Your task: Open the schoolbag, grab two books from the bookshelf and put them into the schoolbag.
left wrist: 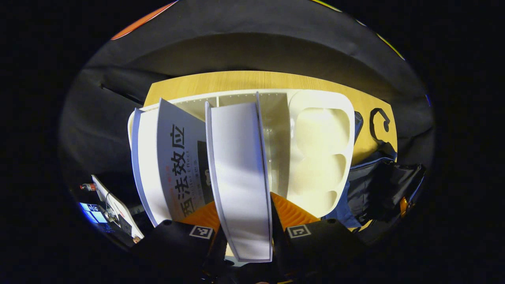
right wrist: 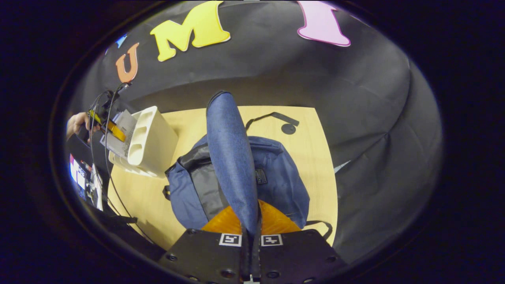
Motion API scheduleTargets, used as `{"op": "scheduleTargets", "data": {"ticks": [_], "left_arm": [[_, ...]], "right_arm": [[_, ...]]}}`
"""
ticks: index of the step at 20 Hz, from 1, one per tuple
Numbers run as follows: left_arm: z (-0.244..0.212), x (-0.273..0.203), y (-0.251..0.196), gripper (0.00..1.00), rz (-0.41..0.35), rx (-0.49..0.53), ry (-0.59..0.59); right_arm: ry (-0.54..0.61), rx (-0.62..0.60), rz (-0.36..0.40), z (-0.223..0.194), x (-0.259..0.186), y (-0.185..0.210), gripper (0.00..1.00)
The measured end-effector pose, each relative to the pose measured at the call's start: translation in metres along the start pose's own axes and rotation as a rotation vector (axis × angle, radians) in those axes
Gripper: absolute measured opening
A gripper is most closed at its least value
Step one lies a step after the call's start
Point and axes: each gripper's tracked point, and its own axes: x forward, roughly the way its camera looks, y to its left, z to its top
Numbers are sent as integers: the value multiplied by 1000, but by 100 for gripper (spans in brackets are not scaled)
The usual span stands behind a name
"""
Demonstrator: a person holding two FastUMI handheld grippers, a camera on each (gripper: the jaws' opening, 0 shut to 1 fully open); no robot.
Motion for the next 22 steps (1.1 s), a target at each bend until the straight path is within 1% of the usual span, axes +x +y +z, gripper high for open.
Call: {"op": "scheduleTargets", "data": {"ticks": [1, 3, 4, 5, 6, 7, 8, 9, 11, 13, 16, 18, 19, 20, 22], "left_arm": [[-3, 0, -1, 49, -8, -3, 2], [-10, -15, 0, 47, -13, 3, -4], [-13, -25, 2, 51, -8, 7, -21], [-16, -36, 5, 46, -7, 20, -46], [-21, -50, 9, 46, -12, 29, -76], [-28, -64, 10, 46, -27, 39, -101], [-38, -78, 11, 41, -49, 44, -115], [-51, -92, 13, 45, -74, 45, -127], [-79, -115, 19, 44, -125, 32, -155], [-101, -135, 20, 44, -201, -1, -193], [-134, -157, 12, 43, -373, -111, -221], [-152, -159, 3, 44, -474, -190, -241], [-158, -160, -1, 44, -525, -203, -254], [-164, -157, -10, 40, -575, -222, -270], [-170, -156, -34, 43, -669, -258, -288]], "right_arm": [[-3, 8, 4, 0, -1, 1, 3], [-9, 5, 1, -1, 0, 1, 3], [-9, -2, -3, -2, 0, 1, 3], [-10, -6, -6, -2, -1, 1, 3], [-12, -9, -10, -2, -1, 1, 3], [-13, -10, -14, -2, -3, 2, 3], [-16, -7, -18, -4, -8, 8, 3], [-17, -3, -22, -6, -10, 12, 3], [-25, 0, -37, -9, -9, 14, 4], [-35, -21, -60, -12, -12, 19, 3], [-45, -28, -89, -18, -15, 33, 3], [-49, -31, -111, -21, -16, 40, 3], [-55, -37, -125, -22, -17, 41, 3], [-57, -43, -135, -23, -17, 43, 3], [-57, -61, -155, -26, -18, 43, 3]]}}
